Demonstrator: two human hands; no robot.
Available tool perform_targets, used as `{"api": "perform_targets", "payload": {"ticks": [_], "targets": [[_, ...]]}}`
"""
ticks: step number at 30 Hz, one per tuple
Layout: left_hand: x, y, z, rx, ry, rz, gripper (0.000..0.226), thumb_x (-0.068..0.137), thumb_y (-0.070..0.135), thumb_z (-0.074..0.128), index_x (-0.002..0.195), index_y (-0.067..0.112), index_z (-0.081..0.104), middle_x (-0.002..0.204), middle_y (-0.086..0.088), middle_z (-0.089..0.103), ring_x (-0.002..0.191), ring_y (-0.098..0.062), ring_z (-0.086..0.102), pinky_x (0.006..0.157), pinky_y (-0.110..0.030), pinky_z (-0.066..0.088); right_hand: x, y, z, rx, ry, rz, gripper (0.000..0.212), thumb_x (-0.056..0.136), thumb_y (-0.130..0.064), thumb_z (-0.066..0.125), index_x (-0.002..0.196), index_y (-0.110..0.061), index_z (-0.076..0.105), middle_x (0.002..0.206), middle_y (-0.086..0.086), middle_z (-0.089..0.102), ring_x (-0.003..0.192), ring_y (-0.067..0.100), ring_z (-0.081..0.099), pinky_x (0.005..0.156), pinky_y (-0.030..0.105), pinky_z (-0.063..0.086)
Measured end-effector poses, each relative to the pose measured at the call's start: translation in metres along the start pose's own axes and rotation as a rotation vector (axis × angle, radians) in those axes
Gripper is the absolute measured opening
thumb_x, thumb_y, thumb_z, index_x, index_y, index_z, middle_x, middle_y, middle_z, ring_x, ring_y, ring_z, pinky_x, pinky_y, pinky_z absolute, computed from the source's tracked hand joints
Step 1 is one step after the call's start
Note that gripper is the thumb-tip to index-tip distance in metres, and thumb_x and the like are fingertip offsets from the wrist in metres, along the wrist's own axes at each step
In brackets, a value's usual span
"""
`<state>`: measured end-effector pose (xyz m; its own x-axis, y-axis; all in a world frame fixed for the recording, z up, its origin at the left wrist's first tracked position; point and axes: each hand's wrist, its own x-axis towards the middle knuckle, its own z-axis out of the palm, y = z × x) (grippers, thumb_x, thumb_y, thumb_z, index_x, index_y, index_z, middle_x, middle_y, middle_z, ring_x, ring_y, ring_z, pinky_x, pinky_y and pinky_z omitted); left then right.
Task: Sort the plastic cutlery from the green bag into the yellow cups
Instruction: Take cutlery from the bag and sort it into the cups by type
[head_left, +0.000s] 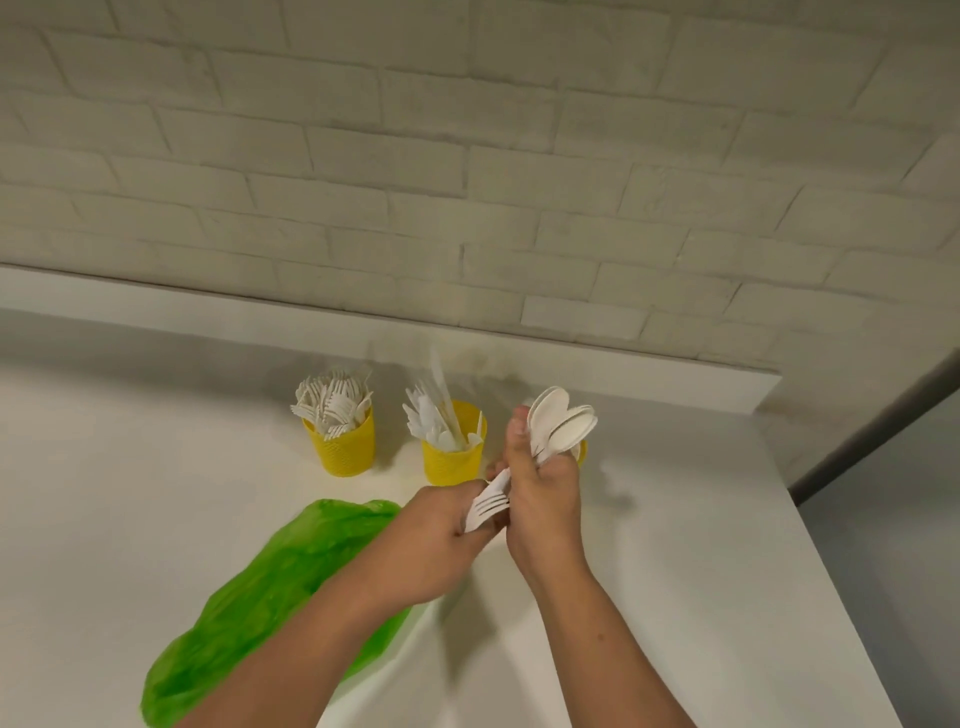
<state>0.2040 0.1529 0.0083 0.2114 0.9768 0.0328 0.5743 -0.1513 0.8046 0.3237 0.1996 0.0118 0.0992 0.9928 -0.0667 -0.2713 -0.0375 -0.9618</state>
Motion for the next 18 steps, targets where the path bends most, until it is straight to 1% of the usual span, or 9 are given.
{"api": "perform_targets", "payload": {"ticks": [1, 2, 4, 6, 8, 10, 12, 15, 18], "targets": [[0.003, 0.001, 0.0, 0.028, -0.028, 0.014, 0.03, 0.1, 0.031, 0.062, 0.074, 0.033, 0.048, 0.061, 0.022, 0.055, 0.057, -0.001, 0.047, 0.055, -0.018, 0.032, 0.002, 0.002, -0.004, 0.033, -0.013, 0.032, 0.01, 0.1, -0.025, 0.065, 0.091, -0.02, 0.066, 0.058, -0.004, 0.051, 0.051, 0.016, 0.045, 0.057, 0.033, 0.04], [0.005, 0.002, 0.001, 0.053, -0.059, 0.025, 0.029, 0.1, 0.033, 0.062, 0.074, 0.032, 0.049, 0.061, 0.021, 0.055, 0.057, -0.002, 0.047, 0.055, -0.019, 0.033, 0.005, 0.002, -0.008, 0.086, -0.019, 0.09, 0.009, 0.097, -0.021, 0.068, 0.092, -0.015, 0.064, 0.06, -0.001, 0.049, 0.05, 0.015, 0.043, 0.054, 0.031, 0.038], [0.01, 0.003, 0.002, 0.071, -0.099, 0.037, 0.026, 0.098, 0.04, 0.063, 0.077, 0.027, 0.055, 0.064, 0.012, 0.059, 0.058, -0.005, 0.049, 0.058, -0.026, 0.038, 0.012, 0.001, -0.016, 0.201, -0.014, 0.231, 0.019, 0.095, -0.022, 0.07, 0.088, -0.01, 0.058, 0.062, 0.002, 0.045, 0.049, 0.015, 0.04, 0.049, 0.027, 0.037], [0.014, 0.003, 0.003, 0.072, -0.085, 0.023, 0.032, 0.095, 0.05, 0.065, 0.079, 0.022, 0.06, 0.067, 0.003, 0.061, 0.059, -0.006, 0.049, 0.059, -0.031, 0.041, 0.019, -0.004, -0.023, 0.281, 0.011, 0.275, 0.028, 0.097, -0.029, 0.068, 0.08, -0.011, 0.056, 0.062, 0.003, 0.047, 0.048, 0.015, 0.042, 0.046, 0.026, 0.04], [0.019, 0.001, 0.002, 0.043, -0.013, -0.001, 0.037, 0.091, 0.054, 0.067, 0.074, 0.023, 0.058, 0.062, 0.007, 0.056, 0.056, -0.005, 0.046, 0.057, -0.028, 0.038, 0.031, -0.012, -0.036, 0.221, 0.08, 0.166, 0.036, 0.1, -0.033, 0.063, 0.071, -0.012, 0.058, 0.059, 0.006, 0.053, 0.047, 0.018, 0.048, 0.047, 0.027, 0.043], [0.026, -0.004, 0.001, 0.01, 0.078, -0.017, 0.032, 0.093, 0.047, 0.068, 0.071, 0.028, 0.055, 0.06, 0.013, 0.053, 0.057, -0.004, 0.047, 0.055, -0.021, 0.035, 0.046, -0.023, -0.051, 0.138, 0.17, 0.004, 0.037, 0.102, -0.03, 0.06, 0.069, -0.014, 0.058, 0.054, 0.003, 0.054, 0.044, 0.017, 0.047, 0.047, 0.027, 0.042], [0.037, -0.008, 0.002, 0.045, 0.119, -0.004, 0.022, 0.097, 0.041, 0.065, 0.08, 0.028, 0.058, 0.067, 0.013, 0.059, 0.063, -0.005, 0.054, 0.058, -0.021, 0.04, 0.063, -0.036, -0.067, 0.158, 0.221, -0.104, 0.032, 0.103, -0.026, 0.06, 0.073, -0.015, 0.057, 0.055, -0.003, 0.051, 0.045, 0.013, 0.042, 0.049, 0.029, 0.037], [0.056, -0.009, 0.012, 0.164, 0.102, 0.058, 0.014, 0.099, 0.038, 0.06, 0.098, 0.024, 0.063, 0.078, 0.004, 0.066, 0.072, -0.013, 0.06, 0.066, -0.033, 0.048, 0.087, -0.04, -0.079, 0.129, 0.285, -0.121, 0.037, 0.099, -0.028, 0.067, 0.066, -0.019, 0.054, 0.055, -0.005, 0.048, 0.051, 0.014, 0.041, 0.058, 0.032, 0.037], [0.075, -0.009, 0.028, 0.344, 0.025, 0.114, 0.017, 0.098, 0.035, 0.058, 0.113, 0.027, 0.063, 0.089, 0.0, 0.071, 0.082, -0.025, 0.066, 0.067, -0.036, 0.051, 0.106, -0.029, -0.075, 0.024, 0.295, -0.082, 0.046, 0.097, -0.033, 0.068, 0.055, -0.023, 0.052, 0.05, -0.004, 0.048, 0.053, 0.016, 0.045, 0.064, 0.035, 0.04]]}}
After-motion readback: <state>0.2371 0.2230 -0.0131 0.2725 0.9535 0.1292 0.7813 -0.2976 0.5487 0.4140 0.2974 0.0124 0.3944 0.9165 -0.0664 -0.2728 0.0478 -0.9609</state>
